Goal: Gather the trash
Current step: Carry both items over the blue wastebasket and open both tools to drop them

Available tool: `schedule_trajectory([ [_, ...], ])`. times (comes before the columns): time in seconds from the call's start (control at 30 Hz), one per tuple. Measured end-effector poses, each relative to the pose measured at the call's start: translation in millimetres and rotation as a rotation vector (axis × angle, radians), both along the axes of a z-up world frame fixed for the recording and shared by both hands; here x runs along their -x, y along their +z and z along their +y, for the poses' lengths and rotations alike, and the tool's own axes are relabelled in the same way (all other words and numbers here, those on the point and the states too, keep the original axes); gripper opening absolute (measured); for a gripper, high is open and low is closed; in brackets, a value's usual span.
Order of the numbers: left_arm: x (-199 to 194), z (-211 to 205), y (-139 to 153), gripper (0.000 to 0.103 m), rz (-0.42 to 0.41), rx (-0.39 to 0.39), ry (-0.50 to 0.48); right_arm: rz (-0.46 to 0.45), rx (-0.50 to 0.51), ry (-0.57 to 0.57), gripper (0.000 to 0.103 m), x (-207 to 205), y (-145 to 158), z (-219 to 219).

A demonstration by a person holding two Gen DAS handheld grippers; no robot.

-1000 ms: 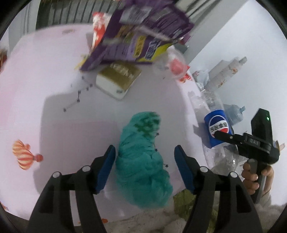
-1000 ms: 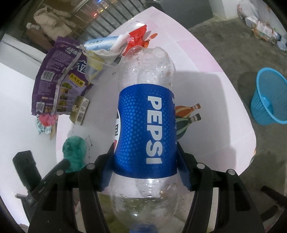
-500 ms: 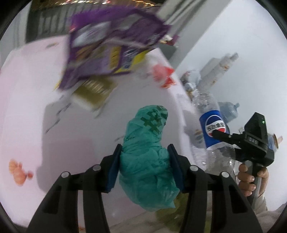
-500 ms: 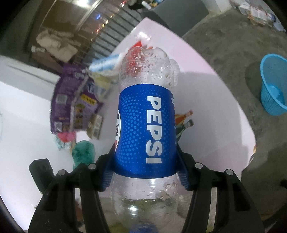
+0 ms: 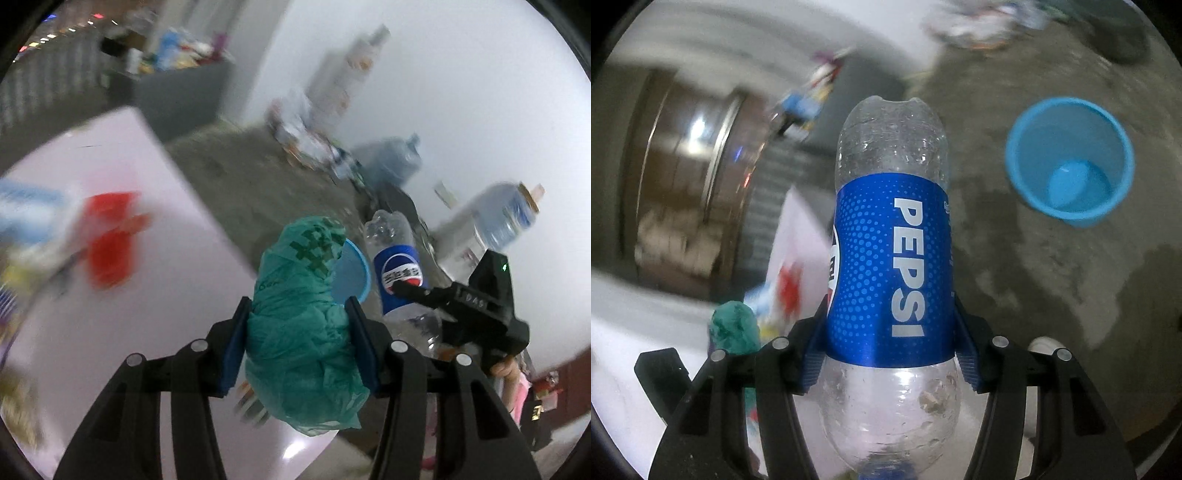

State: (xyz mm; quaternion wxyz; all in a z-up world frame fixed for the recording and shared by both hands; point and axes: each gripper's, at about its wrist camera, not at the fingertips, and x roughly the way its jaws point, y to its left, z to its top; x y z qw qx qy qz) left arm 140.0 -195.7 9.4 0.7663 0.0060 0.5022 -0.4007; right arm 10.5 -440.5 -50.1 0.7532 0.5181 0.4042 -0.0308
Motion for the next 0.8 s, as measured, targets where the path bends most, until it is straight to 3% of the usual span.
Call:
schedule_trajectory([
  [0.13, -27.6, -98.3, -29.3, 0.05, 0.06, -0.095, -0.126, 0.053, -0.136, -0.117, 0.056, -7.3, -42.8, -45.6],
  [0.23, -48.4, -174.8, -73.7, 0.05, 0.109, -0.199, -0.196, 0.094, -0.235, -0.187, 0.056, -16.7, -79.8, -70.5],
  [0.4, -74.7, -251.9, -141.1, 0.051, 0.169, -0.296, -0.219, 0.169, -0.366, -0.282, 0.057, -27.1, -133.5, -113.5],
  [0.57, -96.2, -305.5, -190.1, 0.052, 0.248, -0.301, -0.214, 0.226, -0.462, -0.376, 0.059, -33.1, -184.5, -144.1],
  [0.63, -101.0, -316.9, -203.3, 0.06, 0.277, -0.3, -0.212, 0.245, -0.497, -0.426, 0.062, -31.0, -201.6, -154.0],
  [0.73, -101.6, -326.8, -215.8, 0.069, 0.302, -0.271, -0.197, 0.279, -0.486, -0.482, 0.074, -28.5, -216.0, -163.8],
  [0.8, -99.2, -332.6, -219.4, 0.072, 0.317, -0.243, -0.201, 0.281, -0.491, -0.499, 0.074, -27.1, -221.0, -164.9],
])
